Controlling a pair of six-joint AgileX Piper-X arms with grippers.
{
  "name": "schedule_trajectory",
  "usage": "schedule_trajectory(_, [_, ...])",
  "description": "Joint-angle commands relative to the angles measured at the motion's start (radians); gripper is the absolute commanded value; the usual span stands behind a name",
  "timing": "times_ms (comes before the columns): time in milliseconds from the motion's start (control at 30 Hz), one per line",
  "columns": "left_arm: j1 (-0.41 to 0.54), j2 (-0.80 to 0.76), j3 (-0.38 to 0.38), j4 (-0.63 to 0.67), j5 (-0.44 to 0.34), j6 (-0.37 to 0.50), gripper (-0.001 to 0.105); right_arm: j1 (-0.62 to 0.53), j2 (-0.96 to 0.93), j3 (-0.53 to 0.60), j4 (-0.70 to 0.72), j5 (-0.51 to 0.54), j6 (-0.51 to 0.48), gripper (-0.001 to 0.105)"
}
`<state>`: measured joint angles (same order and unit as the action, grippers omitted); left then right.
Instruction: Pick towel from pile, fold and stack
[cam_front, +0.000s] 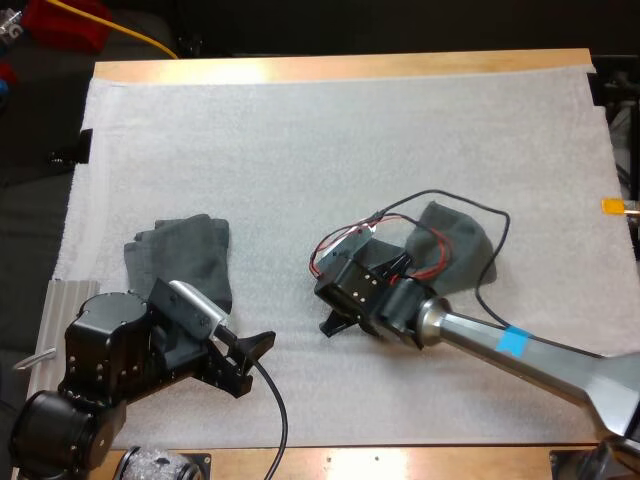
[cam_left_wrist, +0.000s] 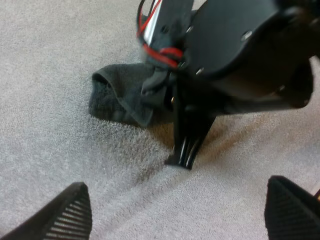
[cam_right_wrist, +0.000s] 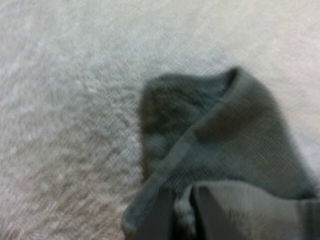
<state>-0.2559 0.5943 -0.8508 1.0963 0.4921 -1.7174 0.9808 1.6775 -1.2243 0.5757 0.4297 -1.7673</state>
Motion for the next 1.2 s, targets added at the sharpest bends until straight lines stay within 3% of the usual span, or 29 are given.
schedule_trajectory(0, [-0.005,0.000,-0.008,-0.001,0.005,0.002,0.070,0.002,-0.034,-0.016,0.004,0.039,-0.033,0.001])
schedule_trajectory(100, [-0.005,0.000,-0.008,-0.001,0.005,0.002,0.070,0.000,-0.094,-0.101,0.004,0.068,-0.107,0.001])
schedule_trajectory(400, [-0.005,0.000,-0.008,-0.001,0.005,0.002,0.070,0.000,-0.100,-0.355,-0.004,0.068,-0.175,0.001])
schedule_trajectory(800, [-0.005,0.000,-0.008,-0.001,0.005,0.002,0.070,0.000,-0.100,-0.456,-0.155,0.046,-0.230,0.001])
schedule_trajectory(1167, [-0.005,0.000,-0.008,-0.001,0.005,0.002,0.070,0.002,-0.100,-0.578,-0.150,-0.050,-0.226,0.001])
